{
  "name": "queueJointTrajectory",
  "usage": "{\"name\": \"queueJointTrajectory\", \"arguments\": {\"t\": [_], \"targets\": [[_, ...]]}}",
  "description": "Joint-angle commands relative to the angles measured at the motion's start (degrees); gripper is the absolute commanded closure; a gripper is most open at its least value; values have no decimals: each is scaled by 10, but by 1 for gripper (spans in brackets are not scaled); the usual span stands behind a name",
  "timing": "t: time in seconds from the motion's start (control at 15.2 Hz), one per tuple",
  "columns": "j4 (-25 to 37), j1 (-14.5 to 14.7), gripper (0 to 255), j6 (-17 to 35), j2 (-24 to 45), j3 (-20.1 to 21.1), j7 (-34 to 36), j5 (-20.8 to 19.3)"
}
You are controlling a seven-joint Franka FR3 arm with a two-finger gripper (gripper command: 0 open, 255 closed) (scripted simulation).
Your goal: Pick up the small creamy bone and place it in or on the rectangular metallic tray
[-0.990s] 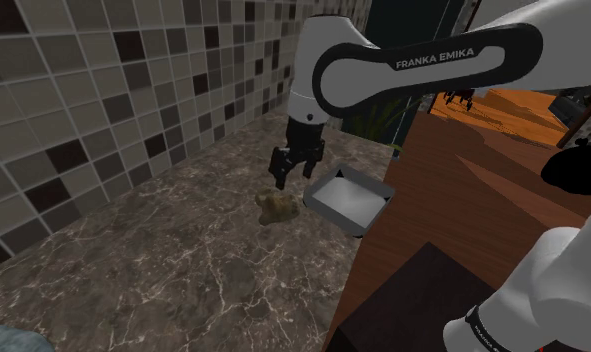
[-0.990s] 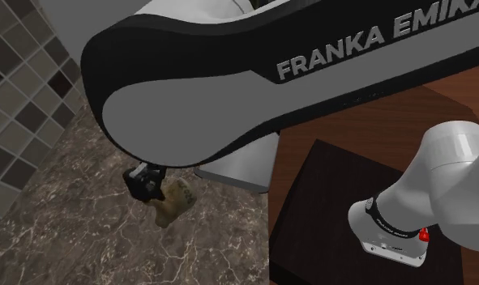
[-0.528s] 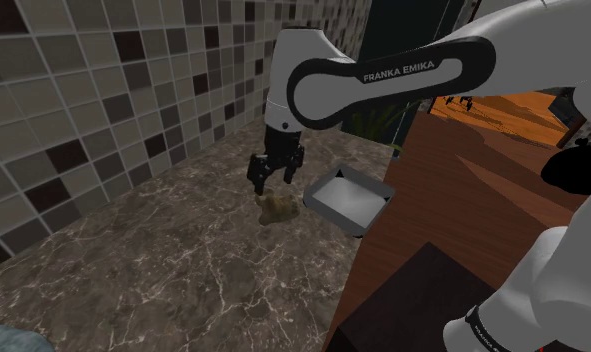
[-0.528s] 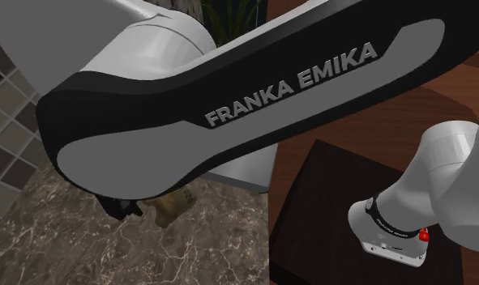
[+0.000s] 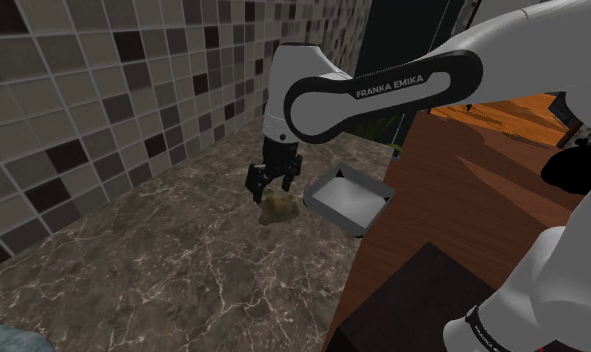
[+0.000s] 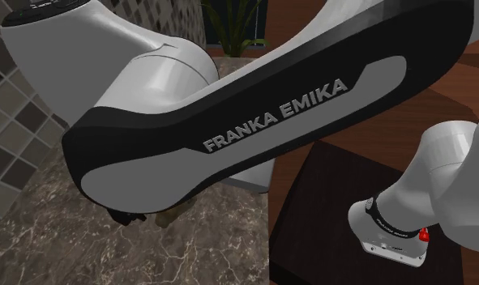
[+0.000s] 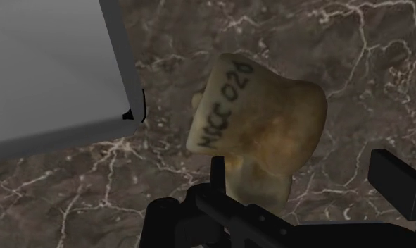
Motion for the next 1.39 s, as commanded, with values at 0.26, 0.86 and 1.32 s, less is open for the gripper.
{"name": "queueJointTrajectory", "arguments": {"t": [0.26,0.86,1.32], "targets": [[0,0,255,0,0,0,0,0],[5,0,255,-7,-2,0,0,0],[28,-1,0,-36,-10,1,2,2]]}}
